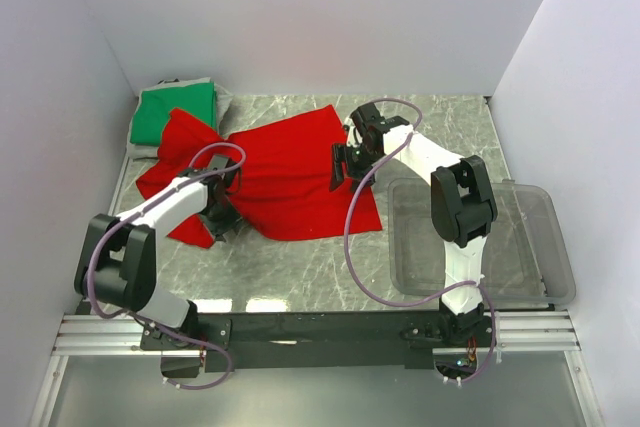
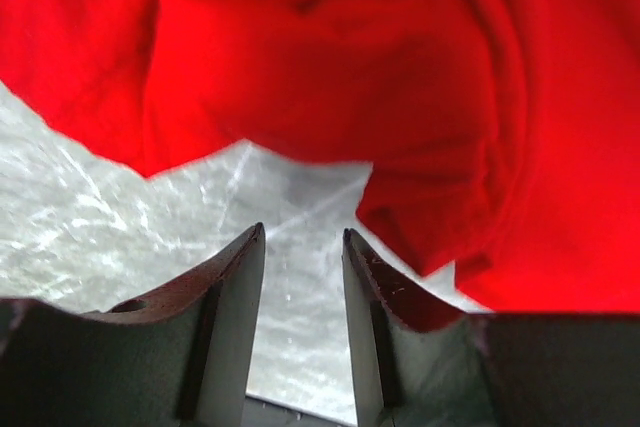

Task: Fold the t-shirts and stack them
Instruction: Fold the tshirt

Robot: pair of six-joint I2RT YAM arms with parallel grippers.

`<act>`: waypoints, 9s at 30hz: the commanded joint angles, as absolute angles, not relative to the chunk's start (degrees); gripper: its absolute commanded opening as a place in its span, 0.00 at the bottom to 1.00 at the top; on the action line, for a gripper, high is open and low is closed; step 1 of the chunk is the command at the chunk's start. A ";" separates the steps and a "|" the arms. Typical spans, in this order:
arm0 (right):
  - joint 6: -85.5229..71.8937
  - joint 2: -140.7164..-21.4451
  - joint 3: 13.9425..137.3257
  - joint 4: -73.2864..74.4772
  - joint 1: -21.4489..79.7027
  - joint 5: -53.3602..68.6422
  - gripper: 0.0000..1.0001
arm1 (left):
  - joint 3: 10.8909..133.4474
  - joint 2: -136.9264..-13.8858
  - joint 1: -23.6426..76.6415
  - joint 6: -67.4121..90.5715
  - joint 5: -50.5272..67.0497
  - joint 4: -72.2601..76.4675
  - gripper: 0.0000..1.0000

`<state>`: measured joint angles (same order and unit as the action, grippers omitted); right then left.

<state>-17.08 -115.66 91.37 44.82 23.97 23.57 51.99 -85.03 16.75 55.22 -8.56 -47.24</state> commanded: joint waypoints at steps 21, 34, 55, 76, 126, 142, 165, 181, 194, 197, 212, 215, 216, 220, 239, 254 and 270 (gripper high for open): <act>-16.52 -112.33 90.44 46.23 23.99 23.12 0.69 | 54.32 -85.96 13.01 53.70 -18.37 -42.28 0.42; -16.35 -112.06 90.97 46.50 24.08 23.38 0.69 | 52.82 -88.94 12.57 53.08 -15.91 -38.32 0.40; -15.12 -110.39 88.87 46.50 24.08 17.17 0.69 | 54.49 -84.22 12.39 52.64 -17.31 -43.50 0.01; -17.93 -103.36 74.01 43.86 24.52 2.29 0.57 | 55.63 -59.42 2.03 53.26 -14.41 -57.65 0.00; -17.58 -101.42 63.02 42.10 33.48 10.81 0.54 | 61.00 -41.05 0.18 58.45 -28.92 -73.48 0.00; -17.40 -104.68 66.09 40.68 34.36 10.11 0.00 | 60.20 -41.04 0.18 56.34 -28.30 -72.51 0.00; -15.73 -92.20 68.73 63.90 32.43 6.59 0.00 | 55.81 -38.76 0.18 58.18 -19.78 -75.50 0.00; -15.29 -92.63 68.37 66.00 32.25 6.59 0.00 | 51.24 -37.35 0.18 57.31 -15.12 -74.37 0.00; -17.05 -99.30 79.80 67.15 28.66 5.71 0.00 | 59.23 -57.64 0.18 44.14 -14.15 -58.72 0.00; -17.14 -102.90 83.57 66.71 27.78 5.45 0.00 | 61.16 -61.77 0.18 42.02 -14.24 -55.20 0.00; -15.12 -121.01 105.02 70.40 24.00 3.69 0.00 | 71.97 -81.98 0.18 30.42 -11.60 -43.07 0.00; -14.68 -123.56 107.75 71.01 23.03 3.43 0.00 | 74.96 -85.60 0.18 29.18 -13.09 -43.33 0.00; -14.59 -124.18 108.45 71.10 22.94 3.34 0.00 | 75.67 -86.39 0.18 28.57 -13.36 -43.59 0.00; -14.68 -126.65 112.49 71.72 22.06 3.34 0.00 | 78.13 -89.64 0.18 28.21 -14.94 -44.90 0.00; -15.38 -128.50 116.37 72.60 20.83 2.81 0.00 | 76.38 -84.99 -1.67 32.87 -19.77 -47.63 0.00; -15.38 -131.04 118.47 72.07 20.74 3.25 0.00 | 74.35 -82.97 -3.43 34.10 -19.33 -46.49 0.00; -15.91 -135.00 123.04 71.72 20.48 2.90 0.00 | 74.80 -86.30 -4.66 35.24 -18.46 -43.33 0.00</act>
<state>-15.55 -134.21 120.36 71.59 21.12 3.88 74.26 -86.02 -4.32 34.17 -18.68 -46.09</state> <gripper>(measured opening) 0.007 0.014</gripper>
